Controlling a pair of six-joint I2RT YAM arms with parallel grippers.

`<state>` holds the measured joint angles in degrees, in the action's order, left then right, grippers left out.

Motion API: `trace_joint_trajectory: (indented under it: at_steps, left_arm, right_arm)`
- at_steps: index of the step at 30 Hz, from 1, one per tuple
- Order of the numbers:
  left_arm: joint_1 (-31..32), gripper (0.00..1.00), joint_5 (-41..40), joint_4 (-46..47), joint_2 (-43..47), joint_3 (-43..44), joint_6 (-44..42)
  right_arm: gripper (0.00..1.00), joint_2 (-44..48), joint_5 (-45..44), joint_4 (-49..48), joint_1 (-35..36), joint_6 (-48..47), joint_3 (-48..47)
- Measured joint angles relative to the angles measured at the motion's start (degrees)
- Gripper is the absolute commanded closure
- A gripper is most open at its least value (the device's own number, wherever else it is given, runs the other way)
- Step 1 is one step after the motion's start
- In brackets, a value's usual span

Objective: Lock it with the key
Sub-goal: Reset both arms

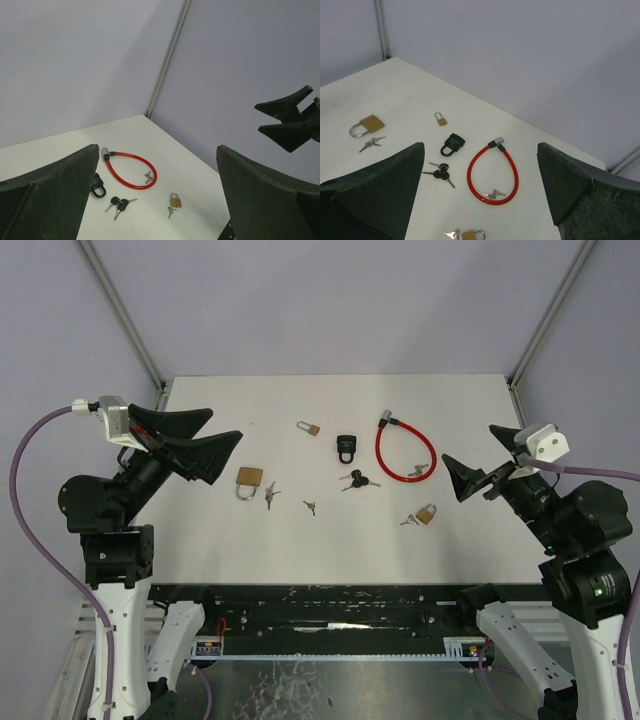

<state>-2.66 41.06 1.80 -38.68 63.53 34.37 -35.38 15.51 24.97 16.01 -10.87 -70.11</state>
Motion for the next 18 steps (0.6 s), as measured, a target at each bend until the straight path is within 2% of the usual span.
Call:
trace_joint_trajectory:
  at_steps: [8, 18]
  left_arm:
    - [2.75, 0.00, 0.04, -2.51, 0.00, 0.17, -1.46]
    - [3.96, 0.00, 0.07, -2.89, 0.20, 0.52, -2.89]
  right_arm:
    - [0.00, 1.88, -9.14, 0.07, -0.02, 8.59, -3.30]
    - [0.00, 1.84, -9.88, 1.66, -0.04, 9.60, -5.46]
